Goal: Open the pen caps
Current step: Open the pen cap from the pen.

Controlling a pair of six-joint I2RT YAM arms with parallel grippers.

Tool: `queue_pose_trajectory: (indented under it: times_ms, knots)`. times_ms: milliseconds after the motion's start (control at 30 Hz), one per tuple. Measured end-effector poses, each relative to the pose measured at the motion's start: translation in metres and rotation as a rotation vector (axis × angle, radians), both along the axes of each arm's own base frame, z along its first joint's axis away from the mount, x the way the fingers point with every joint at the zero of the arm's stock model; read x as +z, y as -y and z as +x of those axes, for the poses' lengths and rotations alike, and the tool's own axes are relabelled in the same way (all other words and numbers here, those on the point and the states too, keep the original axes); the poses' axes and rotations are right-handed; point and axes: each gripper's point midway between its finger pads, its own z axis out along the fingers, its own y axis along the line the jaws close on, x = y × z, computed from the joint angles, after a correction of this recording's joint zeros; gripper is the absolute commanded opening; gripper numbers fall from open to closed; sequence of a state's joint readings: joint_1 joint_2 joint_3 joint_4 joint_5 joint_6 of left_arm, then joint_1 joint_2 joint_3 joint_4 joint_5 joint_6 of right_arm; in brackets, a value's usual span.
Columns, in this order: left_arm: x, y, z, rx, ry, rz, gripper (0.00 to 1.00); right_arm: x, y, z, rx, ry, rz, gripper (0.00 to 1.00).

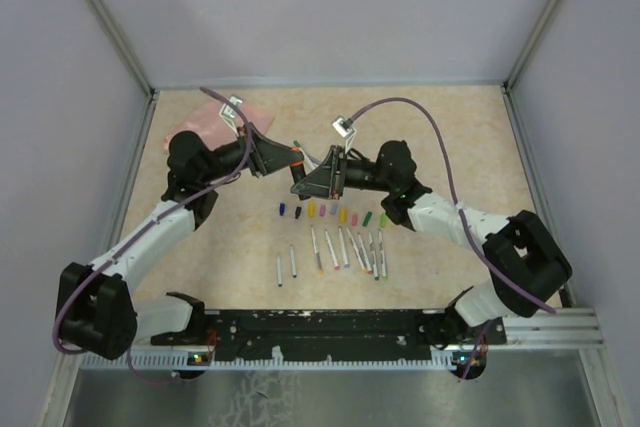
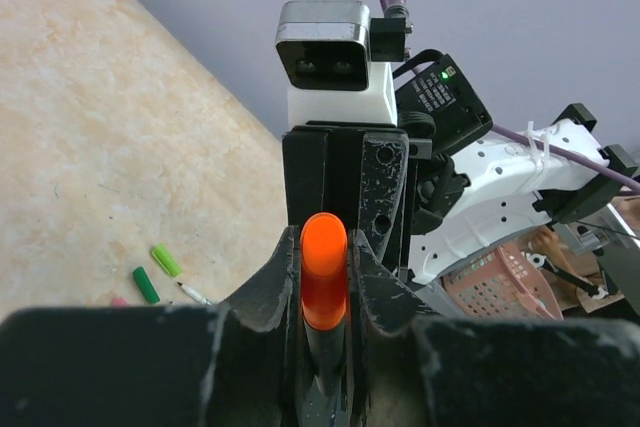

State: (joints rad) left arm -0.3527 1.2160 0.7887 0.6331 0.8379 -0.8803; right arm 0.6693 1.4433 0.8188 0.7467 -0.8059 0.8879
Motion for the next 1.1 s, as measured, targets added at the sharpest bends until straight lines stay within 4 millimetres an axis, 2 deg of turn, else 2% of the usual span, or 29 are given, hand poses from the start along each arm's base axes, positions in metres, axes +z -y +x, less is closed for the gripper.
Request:
queue_pose_trajectory:
  times_ms: [167,533,1100]
  knots:
    - [0.011,-0.002,0.007,-0.026,0.029,-0.017,0.0,0.01,-0.002,0.005,-0.01,0.005,0.053,0.0]
    - [0.047,0.006,0.033,-0.126,0.094,-0.047,0.0,0.04,0.0,0.033,-0.168,0.054,0.173,0.0]
    - [0.076,0.009,0.047,-0.13,0.141,-0.052,0.0,0.066,0.008,0.047,-0.273,0.087,0.245,0.0]
